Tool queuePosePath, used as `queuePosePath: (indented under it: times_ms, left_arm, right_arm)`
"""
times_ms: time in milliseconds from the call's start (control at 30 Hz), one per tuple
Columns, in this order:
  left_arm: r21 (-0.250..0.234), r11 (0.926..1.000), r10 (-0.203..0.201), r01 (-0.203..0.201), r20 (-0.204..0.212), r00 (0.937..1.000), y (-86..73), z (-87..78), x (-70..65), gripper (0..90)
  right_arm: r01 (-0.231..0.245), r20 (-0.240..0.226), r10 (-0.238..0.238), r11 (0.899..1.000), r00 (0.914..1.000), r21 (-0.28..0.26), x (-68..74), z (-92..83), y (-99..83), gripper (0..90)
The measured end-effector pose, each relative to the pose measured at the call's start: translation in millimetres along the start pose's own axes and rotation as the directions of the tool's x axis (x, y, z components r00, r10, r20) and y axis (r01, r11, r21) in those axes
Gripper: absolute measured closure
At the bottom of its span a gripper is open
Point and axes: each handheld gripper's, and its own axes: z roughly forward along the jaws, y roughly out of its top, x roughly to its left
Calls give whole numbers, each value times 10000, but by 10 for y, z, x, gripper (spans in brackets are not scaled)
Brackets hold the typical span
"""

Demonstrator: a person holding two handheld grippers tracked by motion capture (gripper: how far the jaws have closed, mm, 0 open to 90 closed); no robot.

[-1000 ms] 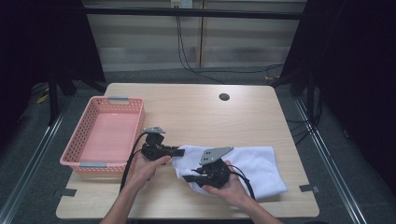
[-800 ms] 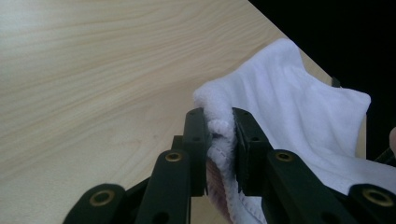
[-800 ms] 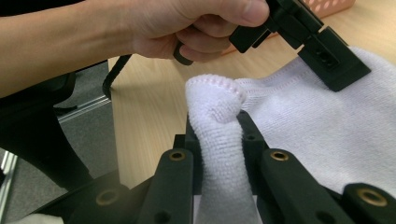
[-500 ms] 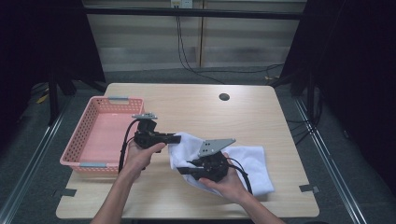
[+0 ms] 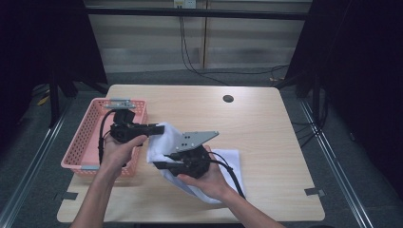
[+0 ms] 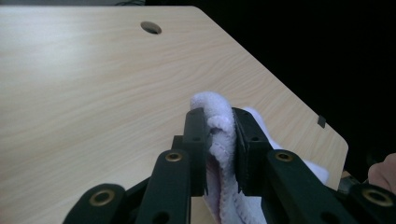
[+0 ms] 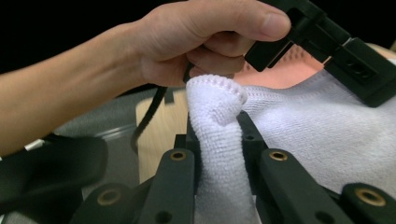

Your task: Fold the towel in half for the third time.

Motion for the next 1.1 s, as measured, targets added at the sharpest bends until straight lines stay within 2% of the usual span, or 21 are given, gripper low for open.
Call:
queuePosePath:
  times_ms: [67,100,133,233,333,433,500,667,733,767,833,900,967,1000,1033,1067,1100]
  left_arm:
    - [61,9994,345,-343,-504,9981,45,-61,-34,775]
    - [103,9989,473,-468,-613,9970,46,-59,-32,774]
    - [62,9991,421,-418,-498,9979,31,-32,-12,774]
    - [153,9996,244,-237,-488,9985,-44,115,34,773]
    - [565,9975,458,-419,-693,9965,-99,343,35,773]
    - [622,9966,572,-538,-537,9969,-100,548,-14,770]
    - [806,9947,676,-635,-489,9965,-89,683,-66,769]
    - [1090,9906,831,-826,0,9965,-86,1002,-227,763]
    - [1365,9852,1041,-1037,43,9946,-104,1134,-298,762]
    - [1426,9836,1103,-1105,93,9939,-120,1200,-322,760]
    - [1731,9798,1021,-999,-34,9948,-149,1318,-338,758]
    - [1862,9773,1018,-1007,37,9948,-201,1452,-343,758]
    - [2061,9739,935,-951,177,9955,-256,1575,-342,754]
    - [2086,9735,911,-936,214,9956,-282,1636,-350,751]
    - [2086,9735,911,-936,214,9956,-282,1636,-350,747]
    - [2253,9697,888,-941,334,9955,-314,1718,-361,747]
    - [2469,9640,940,-986,303,9951,-344,1811,-391,737]
  right_arm:
    - [50,12,-50,9998,10000,-200,32,39,63,805]
    - [96,76,-95,9997,9999,-211,35,62,74,805]
    - [34,74,-32,9997,10000,-221,29,78,66,806]
    - [-263,280,273,9991,9992,-346,-17,74,-59,806]
    - [-639,590,657,9974,9961,-319,-80,9,-231,805]
    - [-1031,833,1048,9944,9910,-254,-163,-101,-398,804]
    - [-1184,1150,1217,9923,9859,-350,-184,-197,-478,803]
    - [-1396,1741,1477,9885,9736,-581,-170,-417,-661,801]
    - [-1342,1943,1423,9895,9706,-539,-153,-501,-751,799]
    - [-1462,2063,1544,9878,9662,-544,-152,-554,-820,797]
    - [-1603,2226,1662,9861,9606,-444,-167,-620,-924,790]
    - [-1830,2442,1793,9831,9530,-77,-201,-676,-1052,784]
    - [-2361,2476,2334,9715,9403,-191,-249,-738,-1205,783]
    - [-2467,2587,2399,9691,9357,-64,-261,-755,-1267,782]
    - [-2467,2587,2399,9691,9357,-64,-261,-755,-1267,782]
    - [-2518,2726,2426,9678,9311,-12,-260,-768,-1314,778]
    - [-2449,2855,2253,9689,9315,344,-251,-787,-1374,766]
